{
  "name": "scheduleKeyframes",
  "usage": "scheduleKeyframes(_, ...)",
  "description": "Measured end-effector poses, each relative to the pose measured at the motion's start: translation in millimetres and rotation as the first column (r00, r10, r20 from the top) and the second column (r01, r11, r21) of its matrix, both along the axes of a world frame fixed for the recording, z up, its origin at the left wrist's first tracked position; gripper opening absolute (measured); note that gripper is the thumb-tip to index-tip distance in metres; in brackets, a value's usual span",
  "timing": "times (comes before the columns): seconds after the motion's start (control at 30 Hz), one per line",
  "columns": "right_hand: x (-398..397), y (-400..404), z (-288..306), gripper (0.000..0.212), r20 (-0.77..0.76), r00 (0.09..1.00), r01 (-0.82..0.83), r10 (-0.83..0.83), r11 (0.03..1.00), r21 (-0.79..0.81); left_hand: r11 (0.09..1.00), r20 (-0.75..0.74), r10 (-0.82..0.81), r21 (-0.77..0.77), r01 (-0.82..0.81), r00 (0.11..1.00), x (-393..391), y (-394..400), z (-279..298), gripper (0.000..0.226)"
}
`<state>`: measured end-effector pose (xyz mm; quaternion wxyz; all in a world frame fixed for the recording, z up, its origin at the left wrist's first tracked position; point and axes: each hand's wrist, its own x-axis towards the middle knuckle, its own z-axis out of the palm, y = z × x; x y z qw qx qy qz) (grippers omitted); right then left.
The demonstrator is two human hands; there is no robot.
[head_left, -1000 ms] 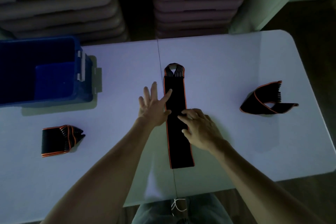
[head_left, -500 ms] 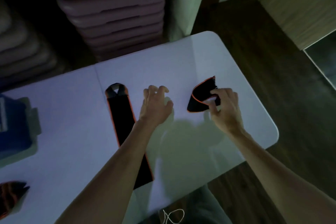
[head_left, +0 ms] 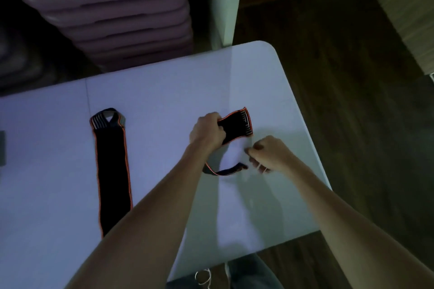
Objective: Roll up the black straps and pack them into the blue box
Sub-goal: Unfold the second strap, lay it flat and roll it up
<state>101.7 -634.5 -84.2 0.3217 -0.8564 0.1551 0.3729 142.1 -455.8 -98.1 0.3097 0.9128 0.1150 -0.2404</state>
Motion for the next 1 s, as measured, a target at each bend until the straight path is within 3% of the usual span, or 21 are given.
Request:
scheduleKeyframes(0.03, 4, -1, -3, 0.024, 0.109, 0.992, -0.057, 0.067, 0.994, -0.091, 0.994, 0.032, 0.045, -0.098, -0.041, 0.998, -1, 6, 2, 0.025)
scheduleKeyframes(0.1, 13, 1, -5, 0.023, 0.253, 0.964, 0.087, -0.078, 0.996, -0.024, 0.962, 0.051, 0.079, -0.266, -0.063, 0.996, -3, 18, 7, 0.019)
scheduleKeyframes(0.17, 23, 9, -2, 0.039, 0.119, 0.955, 0.240, -0.270, 0.945, 0.222, 0.923, 0.049, 0.067, -0.383, -0.043, 0.997, -6, 29, 13, 0.018)
scheduleKeyframes(0.27, 30, 31, 1, 0.037, -0.089, 0.978, 0.207, -0.188, 0.883, 0.421, 0.871, 0.055, 0.105, -0.487, -0.065, 0.993, -11, 43, 20, 0.018)
scheduleKeyframes(0.33, 30, 49, 0, 0.030, -0.098, 0.971, 0.236, -0.216, 0.830, 0.506, 0.848, 0.043, 0.175, -0.513, -0.129, 0.984, -16, 53, 22, 0.022)
scheduleKeyframes(0.43, 33, 74, 5, 0.019, 0.017, 0.923, 0.301, -0.385, 0.747, 0.593, 0.819, 0.041, 0.290, -0.527, -0.226, 0.956, -28, 66, 23, 0.034)
scheduleKeyframes(0.57, 34, 111, 23, 0.009, 0.169, 0.910, 0.185, -0.379, 0.736, 0.652, 0.837, 0.007, 0.465, -0.330, -0.437, 0.885, -58, 87, 15, 0.045)
scheduleKeyframes(0.67, 35, 141, 40, 0.011, 0.258, 0.922, 0.035, -0.289, 0.725, 0.688, 0.679, -0.210, 0.625, -0.328, -0.657, 0.751, -85, 99, 9, 0.031)
scheduleKeyframes(0.73, 36, 161, 53, 0.007, 0.262, 0.926, 0.006, -0.271, 0.707, 0.707, 0.596, -0.324, 0.649, -0.346, -0.725, 0.688, -103, 113, 6, 0.019)
scheduleKeyframes(0.83, 34, 190, 69, 0.006, 0.279, 0.929, -0.035, -0.244, 0.693, 0.720, 0.550, -0.316, 0.664, -0.408, -0.729, 0.678, -131, 142, 8, 0.027)
scheduleKeyframes(0.93, 28, 221, 74, 0.006, 0.279, 0.936, -0.054, -0.215, 0.695, 0.717, 0.442, -0.323, 0.685, -0.528, -0.725, 0.653, -158, 172, 17, 0.016)
scheduleKeyframes(1.0, 22, 240, 74, 0.007, 0.256, 0.943, -0.040, -0.212, 0.693, 0.720, 0.430, -0.318, 0.691, -0.540, -0.723, 0.649, -176, 192, 24, 0.013)
